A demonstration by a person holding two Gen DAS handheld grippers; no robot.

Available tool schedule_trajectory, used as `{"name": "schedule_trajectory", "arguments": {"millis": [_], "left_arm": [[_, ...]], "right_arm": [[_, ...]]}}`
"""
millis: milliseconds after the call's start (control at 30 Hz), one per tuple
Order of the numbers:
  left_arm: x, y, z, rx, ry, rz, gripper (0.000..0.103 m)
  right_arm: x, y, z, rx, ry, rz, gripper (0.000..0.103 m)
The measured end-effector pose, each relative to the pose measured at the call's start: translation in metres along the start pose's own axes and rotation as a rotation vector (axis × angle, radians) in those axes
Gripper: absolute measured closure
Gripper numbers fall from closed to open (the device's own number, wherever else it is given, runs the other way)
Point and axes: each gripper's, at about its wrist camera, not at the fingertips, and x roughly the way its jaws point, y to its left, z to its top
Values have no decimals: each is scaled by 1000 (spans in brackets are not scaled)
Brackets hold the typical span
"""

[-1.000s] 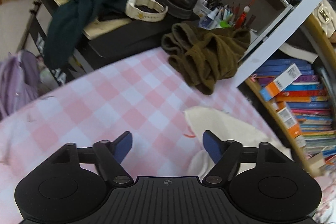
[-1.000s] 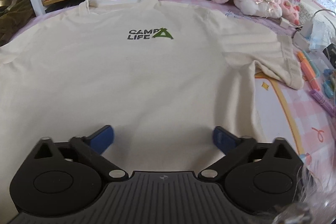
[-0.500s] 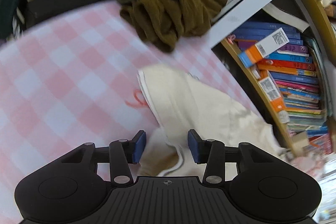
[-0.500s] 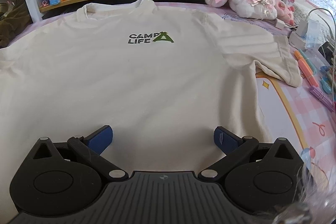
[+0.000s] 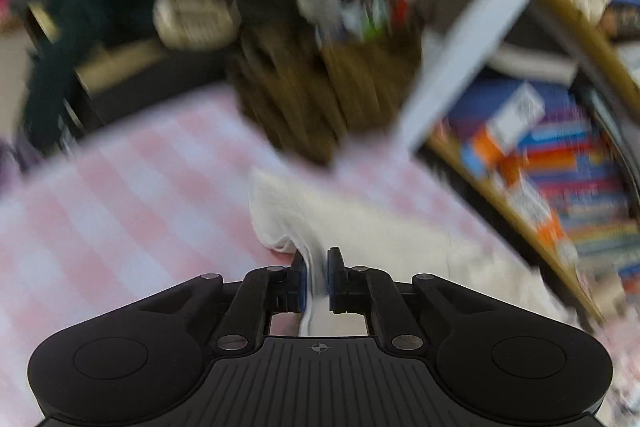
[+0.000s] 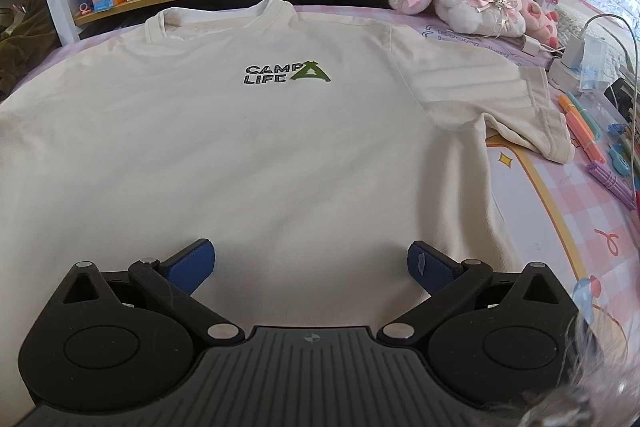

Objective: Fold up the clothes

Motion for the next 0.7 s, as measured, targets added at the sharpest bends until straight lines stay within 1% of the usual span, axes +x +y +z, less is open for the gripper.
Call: {"name": "schedule_trajectory", "arguments": {"millis": [33, 67, 100, 133, 200, 233, 267, 367, 433, 467, 500, 533, 567, 633, 700], "left_arm": [[2, 3, 1, 11, 6, 37, 86], [10, 10, 3, 9, 56, 63, 82], [18, 17, 4, 6, 106, 89, 82], [22, 25, 6, -28, 133, 83, 82], [21, 47, 9, -161, 139, 5, 81], [21, 55, 10, -212, 138, -33, 77], [23, 57, 12, -220, 138, -53, 73], [32, 48, 14, -147, 155, -54, 73], [38, 36, 11, -67, 151, -31, 76], [41, 30, 9, -27, 149, -19, 86], [44, 24, 7, 13, 146, -7, 99], [47, 18, 5, 52, 144, 4, 103], [49, 15, 5, 81, 134, 14, 103], [52, 23, 9, 82, 93, 42, 103], [57, 26, 15, 95, 91, 44, 103]], "right_arm": [[0, -1, 0, 0, -1, 1, 0], [0, -1, 0, 0, -2, 1, 0], [0, -1, 0, -1, -3, 2, 0], [0, -1, 0, -2, -2, 2, 0], [0, -1, 0, -3, -1, 4, 0], [0, -2, 0, -3, -1, 4, 0], [0, -2, 0, -4, 0, 4, 0], [0, -2, 1, -4, 1, 4, 0], [0, -2, 1, -4, 1, 4, 0], [0, -2, 1, -4, 2, 3, 0], [0, -2, 1, -4, 2, 3, 0], [0, -2, 1, -3, 3, 2, 0], [1, -2, 1, -2, 3, 1, 0], [1, -2, 1, 0, 5, -2, 0], [2, -2, 1, -2, 11, 0, 0]]}}
